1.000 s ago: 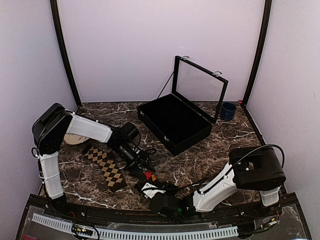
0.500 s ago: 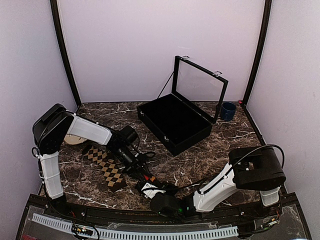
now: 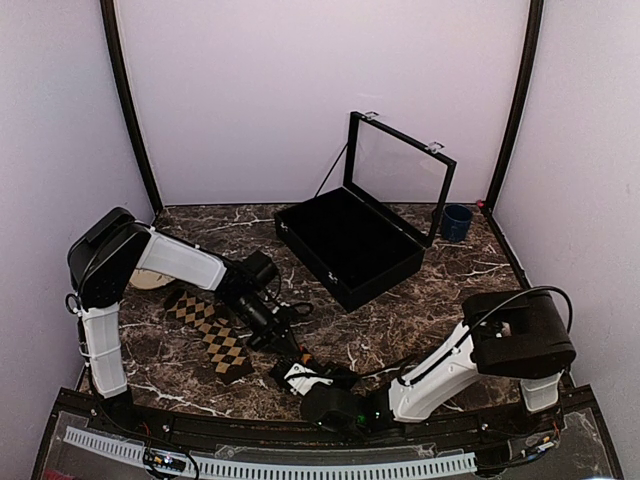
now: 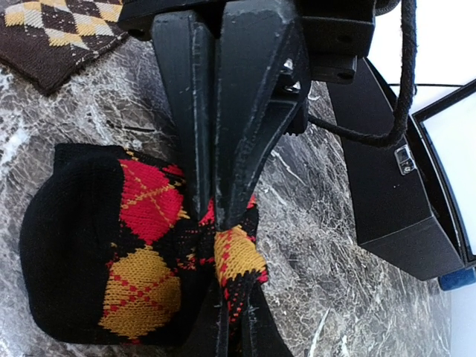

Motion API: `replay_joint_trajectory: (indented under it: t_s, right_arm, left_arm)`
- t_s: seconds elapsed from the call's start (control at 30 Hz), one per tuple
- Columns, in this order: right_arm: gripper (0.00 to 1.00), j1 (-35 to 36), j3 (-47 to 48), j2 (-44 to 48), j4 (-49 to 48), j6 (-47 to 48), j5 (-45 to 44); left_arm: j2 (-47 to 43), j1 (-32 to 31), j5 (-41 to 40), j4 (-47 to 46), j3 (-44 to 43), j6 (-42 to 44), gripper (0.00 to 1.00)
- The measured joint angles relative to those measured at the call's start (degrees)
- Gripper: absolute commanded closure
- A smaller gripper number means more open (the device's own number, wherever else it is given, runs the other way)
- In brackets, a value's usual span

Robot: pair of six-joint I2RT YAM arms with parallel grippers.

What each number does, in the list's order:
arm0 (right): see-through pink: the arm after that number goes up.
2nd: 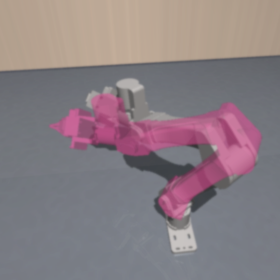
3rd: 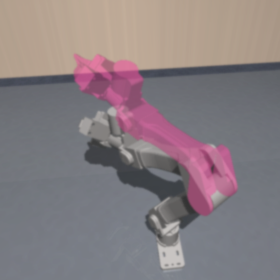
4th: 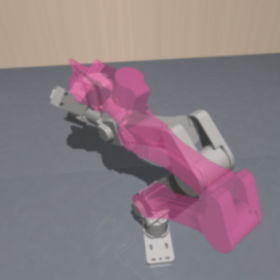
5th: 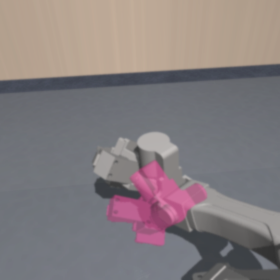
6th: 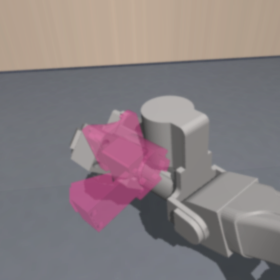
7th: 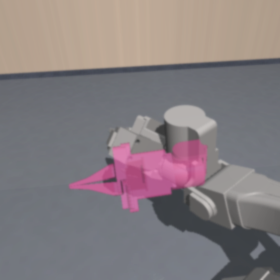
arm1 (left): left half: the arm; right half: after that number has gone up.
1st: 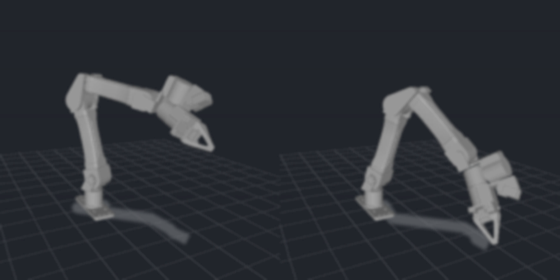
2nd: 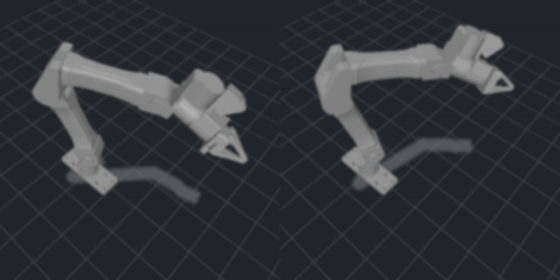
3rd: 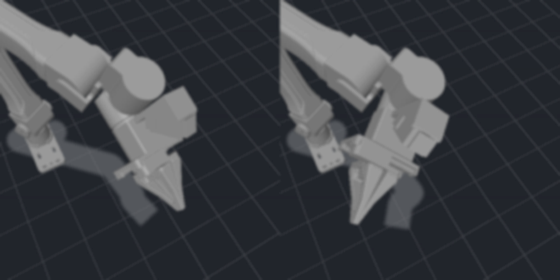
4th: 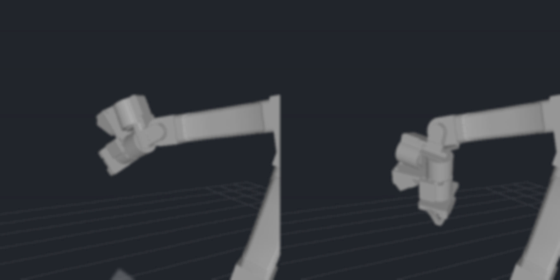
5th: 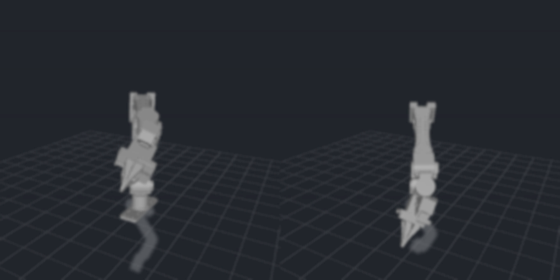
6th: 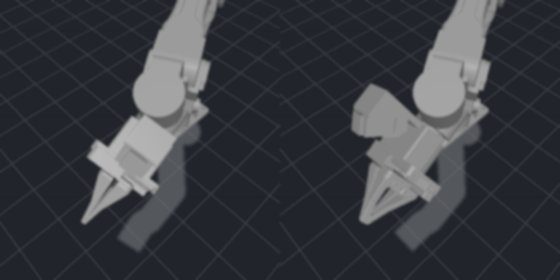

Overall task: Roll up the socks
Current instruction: Roll the sock at the center of the board.

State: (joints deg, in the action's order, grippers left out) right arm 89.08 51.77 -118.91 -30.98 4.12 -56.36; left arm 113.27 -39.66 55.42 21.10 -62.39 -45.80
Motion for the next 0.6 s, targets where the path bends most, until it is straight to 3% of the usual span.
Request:
replay_joint_trajectory:
  t_s: [0.33,0.6]
  right_arm:
    - [0.92,-1.03,0.02,2.54,5.53,-6.6,3.89]
    - [0.79,-2.21,0.02,5.11,9.07,-11.74,7.56]
  left_arm:
    - [0.02,-0.04,-1.55,-1.14,0.94,2.54,1.0]
    - [0.0,-0.15,-3.02,-1.01,0.96,4.68,1.0]
